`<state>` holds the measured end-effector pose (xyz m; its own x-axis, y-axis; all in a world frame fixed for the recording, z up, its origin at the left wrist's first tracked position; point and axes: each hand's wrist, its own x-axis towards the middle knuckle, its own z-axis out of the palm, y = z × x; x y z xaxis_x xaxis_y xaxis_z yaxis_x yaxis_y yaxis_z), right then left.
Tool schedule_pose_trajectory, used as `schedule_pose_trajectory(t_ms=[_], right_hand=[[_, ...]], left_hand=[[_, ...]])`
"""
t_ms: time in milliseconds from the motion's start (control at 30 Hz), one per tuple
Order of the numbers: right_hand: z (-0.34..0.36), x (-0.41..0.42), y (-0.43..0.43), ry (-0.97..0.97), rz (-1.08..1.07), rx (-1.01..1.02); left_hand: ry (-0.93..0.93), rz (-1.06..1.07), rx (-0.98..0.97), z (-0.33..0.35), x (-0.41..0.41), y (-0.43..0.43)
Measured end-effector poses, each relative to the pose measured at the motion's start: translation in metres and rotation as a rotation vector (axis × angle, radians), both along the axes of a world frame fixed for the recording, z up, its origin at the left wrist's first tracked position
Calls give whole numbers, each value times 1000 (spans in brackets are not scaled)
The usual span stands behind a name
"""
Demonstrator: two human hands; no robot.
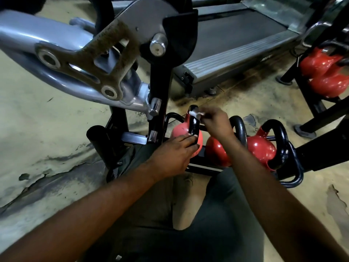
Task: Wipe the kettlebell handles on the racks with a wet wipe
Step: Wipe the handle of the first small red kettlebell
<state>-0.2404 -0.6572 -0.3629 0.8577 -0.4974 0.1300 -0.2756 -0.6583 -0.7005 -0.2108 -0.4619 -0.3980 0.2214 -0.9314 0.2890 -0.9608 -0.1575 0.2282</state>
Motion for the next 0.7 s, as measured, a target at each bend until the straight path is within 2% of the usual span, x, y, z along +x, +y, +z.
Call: schedule_pose_trajectory(t_ms=[67,233,300,367,433,500,600,700], right_hand=[[13,25,-15,104,114,-217],[41,42,16,585,497,-906],[46,47,37,685,626,-1045],[47,54,45,772,664,-1094],[51,67,35,789,614,-1036],[52,74,13,707,503,-831],[32,52,-9,381,310,-388],[4,20,-6,42,4,34]], left_hand=[[-20,18,33,-2,-4,0],[-42,-14,45,0,-6,1],[-41,-18,31,0,-2,3],[-42,-18,18,-1,-2,4],[-57,-5,5,-2,-4,5],[-32,23,-7,-3,-1,5],[29,55,-38,-7,6,1],[54,81,-96,-6,18,-16]])
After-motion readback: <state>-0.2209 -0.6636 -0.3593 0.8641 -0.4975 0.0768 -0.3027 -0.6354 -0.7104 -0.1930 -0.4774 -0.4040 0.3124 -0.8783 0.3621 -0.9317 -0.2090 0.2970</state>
